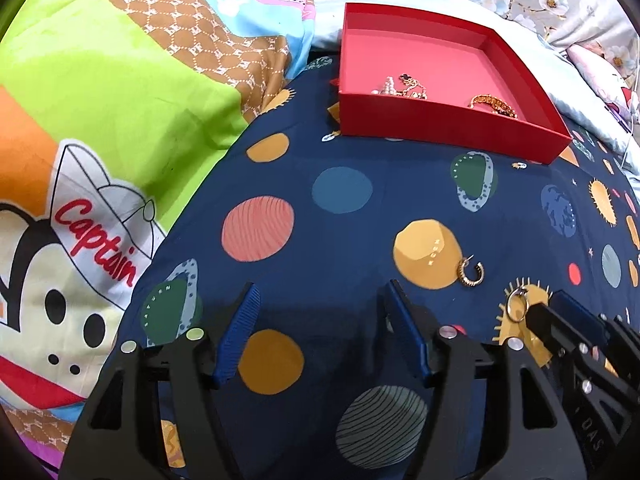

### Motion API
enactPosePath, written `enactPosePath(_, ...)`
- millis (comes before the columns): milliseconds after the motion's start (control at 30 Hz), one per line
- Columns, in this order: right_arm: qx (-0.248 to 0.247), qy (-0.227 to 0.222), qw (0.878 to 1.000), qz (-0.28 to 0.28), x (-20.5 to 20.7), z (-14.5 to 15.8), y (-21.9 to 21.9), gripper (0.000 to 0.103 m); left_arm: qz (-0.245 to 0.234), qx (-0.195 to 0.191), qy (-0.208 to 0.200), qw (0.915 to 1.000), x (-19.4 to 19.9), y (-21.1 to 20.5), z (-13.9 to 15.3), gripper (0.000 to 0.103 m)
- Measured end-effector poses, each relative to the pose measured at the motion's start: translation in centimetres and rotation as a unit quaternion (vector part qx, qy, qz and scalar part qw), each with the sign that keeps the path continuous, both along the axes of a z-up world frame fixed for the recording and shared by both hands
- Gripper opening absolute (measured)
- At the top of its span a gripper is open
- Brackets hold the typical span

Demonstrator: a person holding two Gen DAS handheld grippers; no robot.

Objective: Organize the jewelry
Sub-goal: 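Withdraw both tools and move them toward the silver ring and last hoop earring, then grasp the silver ring with the right tool while the left tool grasps the gold hoop earring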

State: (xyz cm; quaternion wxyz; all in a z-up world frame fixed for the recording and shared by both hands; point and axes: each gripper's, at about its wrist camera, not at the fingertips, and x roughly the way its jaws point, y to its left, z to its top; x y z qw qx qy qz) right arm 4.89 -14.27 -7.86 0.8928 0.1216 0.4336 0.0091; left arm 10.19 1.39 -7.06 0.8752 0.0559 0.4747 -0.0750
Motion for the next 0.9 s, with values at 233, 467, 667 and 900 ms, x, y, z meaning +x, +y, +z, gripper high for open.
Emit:
enactPosePath(233,-0.009,0.000,1.000,0.016,0.6,0.1,1.3,0.036,0.008,-0.005,0.003,0.9999,-0.2,1.2,-0.2,0.062)
enactPosePath(467,-0.048,-0.005,0.998,0.027,1.1,-0.1,3.1,0.038,0.013,-0.002,0.000,0.9999,-0.5,1.8,-0.2,0.065)
enactPosePath(667,-0.088,-0.001,0.996,0.024,1.2,-0.1,3.5,0.023,0.010,0.004,-0.004,0.9999,-0.8,1.4,-0.2,0.065)
enactPosePath(900,-0.074,-0.001,0.997,-0.001,0.4,-0.1,1.4,0.018,-0.002,0.000,-0.004,1.0000,-0.9,0.1,-0.1,0.065)
